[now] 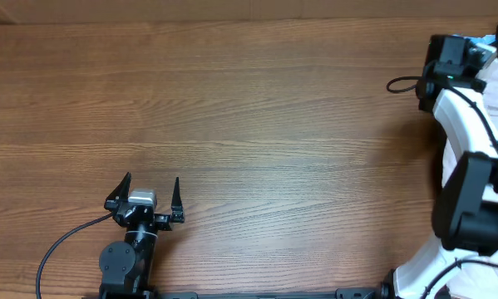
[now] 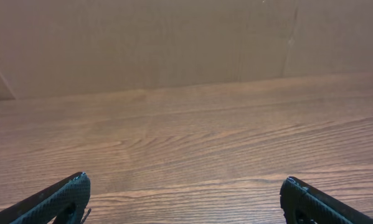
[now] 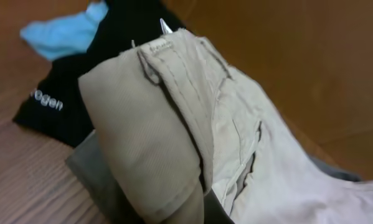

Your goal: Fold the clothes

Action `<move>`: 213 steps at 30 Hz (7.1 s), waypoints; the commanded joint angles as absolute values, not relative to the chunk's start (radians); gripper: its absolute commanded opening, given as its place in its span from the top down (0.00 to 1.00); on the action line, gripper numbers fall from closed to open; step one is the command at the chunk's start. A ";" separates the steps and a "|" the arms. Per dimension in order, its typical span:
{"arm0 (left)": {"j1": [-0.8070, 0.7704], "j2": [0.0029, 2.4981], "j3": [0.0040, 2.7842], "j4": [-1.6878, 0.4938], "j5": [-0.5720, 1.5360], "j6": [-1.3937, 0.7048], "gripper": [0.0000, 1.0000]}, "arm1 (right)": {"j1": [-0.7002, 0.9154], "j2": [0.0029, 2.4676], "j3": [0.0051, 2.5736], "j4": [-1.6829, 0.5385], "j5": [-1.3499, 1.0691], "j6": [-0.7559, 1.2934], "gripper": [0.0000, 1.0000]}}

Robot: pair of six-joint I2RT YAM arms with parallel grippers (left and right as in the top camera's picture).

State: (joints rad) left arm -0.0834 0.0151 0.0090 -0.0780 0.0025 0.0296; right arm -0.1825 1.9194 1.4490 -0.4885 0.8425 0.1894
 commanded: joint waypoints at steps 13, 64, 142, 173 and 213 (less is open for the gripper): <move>-0.077 0.004 0.005 -0.077 -0.007 0.042 0.00 | -0.072 1.777 1.468 -0.459 0.917 0.209 0.96; -0.077 0.004 0.005 -0.077 -0.007 0.042 0.00 | 0.849 1.945 1.528 -0.374 -0.010 0.624 0.30; -0.077 0.004 0.005 -0.077 -0.007 0.042 0.00 | -0.011 1.859 1.173 -0.426 -0.062 0.654 0.96; -0.079 0.004 0.005 -0.019 0.020 0.054 0.00 | -0.022 1.677 1.682 -1.220 -0.184 0.515 0.41; -0.079 1.485 0.972 -0.557 0.445 -0.052 0.11 | -0.022 1.658 1.681 -1.229 -0.185 0.523 0.00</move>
